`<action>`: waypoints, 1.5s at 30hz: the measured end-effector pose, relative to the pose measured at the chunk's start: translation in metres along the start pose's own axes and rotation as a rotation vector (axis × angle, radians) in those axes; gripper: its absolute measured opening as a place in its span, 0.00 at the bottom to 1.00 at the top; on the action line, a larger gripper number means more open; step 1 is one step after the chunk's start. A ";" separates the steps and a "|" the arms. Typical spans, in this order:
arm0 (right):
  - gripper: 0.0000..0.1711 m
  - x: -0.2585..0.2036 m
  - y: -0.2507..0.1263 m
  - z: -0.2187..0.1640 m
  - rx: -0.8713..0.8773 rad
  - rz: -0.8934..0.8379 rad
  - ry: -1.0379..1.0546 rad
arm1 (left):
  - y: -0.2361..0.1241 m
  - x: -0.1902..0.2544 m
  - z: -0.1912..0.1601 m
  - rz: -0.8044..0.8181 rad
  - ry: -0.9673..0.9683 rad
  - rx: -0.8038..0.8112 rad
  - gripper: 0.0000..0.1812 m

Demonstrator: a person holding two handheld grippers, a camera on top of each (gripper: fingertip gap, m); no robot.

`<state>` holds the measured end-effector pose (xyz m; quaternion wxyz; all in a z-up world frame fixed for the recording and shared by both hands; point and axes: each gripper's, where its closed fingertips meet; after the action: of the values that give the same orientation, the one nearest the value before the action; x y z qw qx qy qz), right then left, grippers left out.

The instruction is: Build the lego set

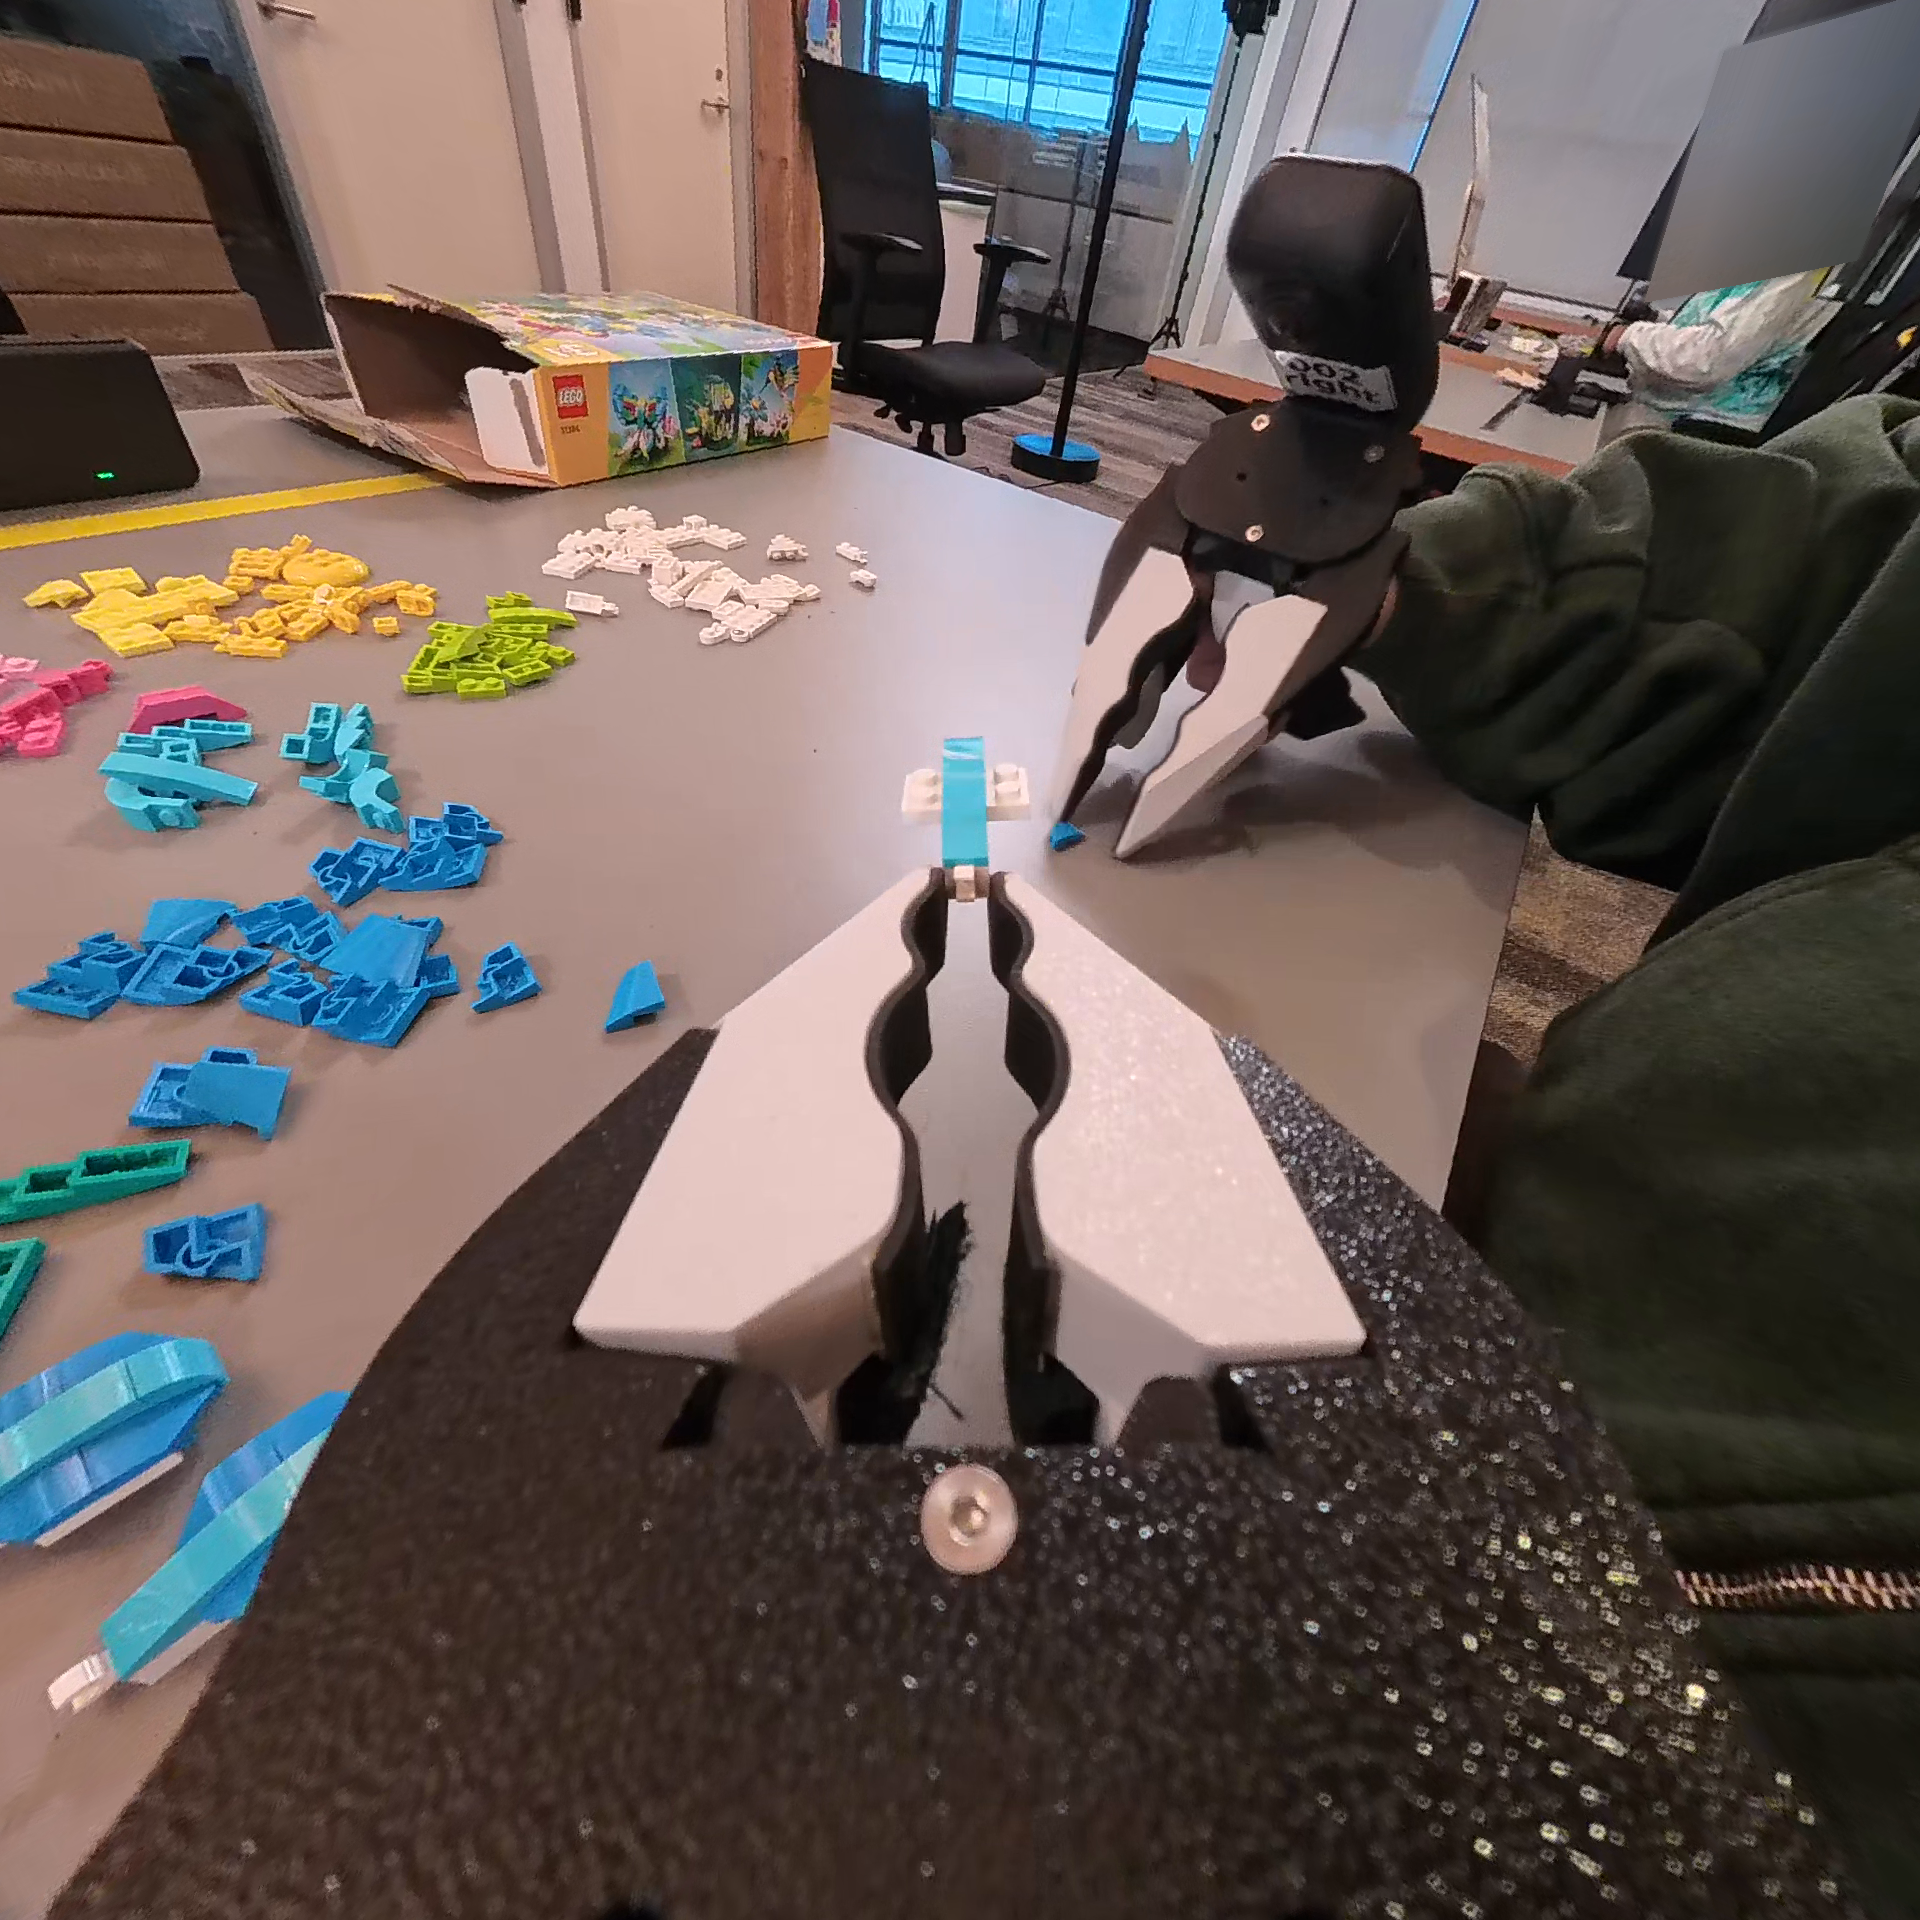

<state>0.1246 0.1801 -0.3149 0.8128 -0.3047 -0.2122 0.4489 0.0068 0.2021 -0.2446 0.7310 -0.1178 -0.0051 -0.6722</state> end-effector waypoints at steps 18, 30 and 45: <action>0.08 -0.010 0.009 0.015 0.052 0.186 -0.211 | 0.002 0.005 -0.002 -0.027 0.010 -0.016 0.03; 0.06 -0.009 0.005 0.011 0.057 0.208 -0.227 | 0.002 0.006 -0.002 -0.040 0.006 -0.020 0.03; 0.00 -0.014 0.007 0.015 0.091 0.242 -0.190 | 0.003 0.006 -0.003 -0.045 0.009 -0.026 0.03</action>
<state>0.1041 0.1759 -0.3101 0.7419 -0.2473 -0.2294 0.5795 0.0095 0.1957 -0.2465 0.7141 -0.1241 0.0043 -0.6890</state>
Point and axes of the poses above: each gripper's, where its closed fingertips meet, y out along the fingers, z out of its top, x = y × z across the jaws, and after that the axes turned 9 degrees about -z, right-handed
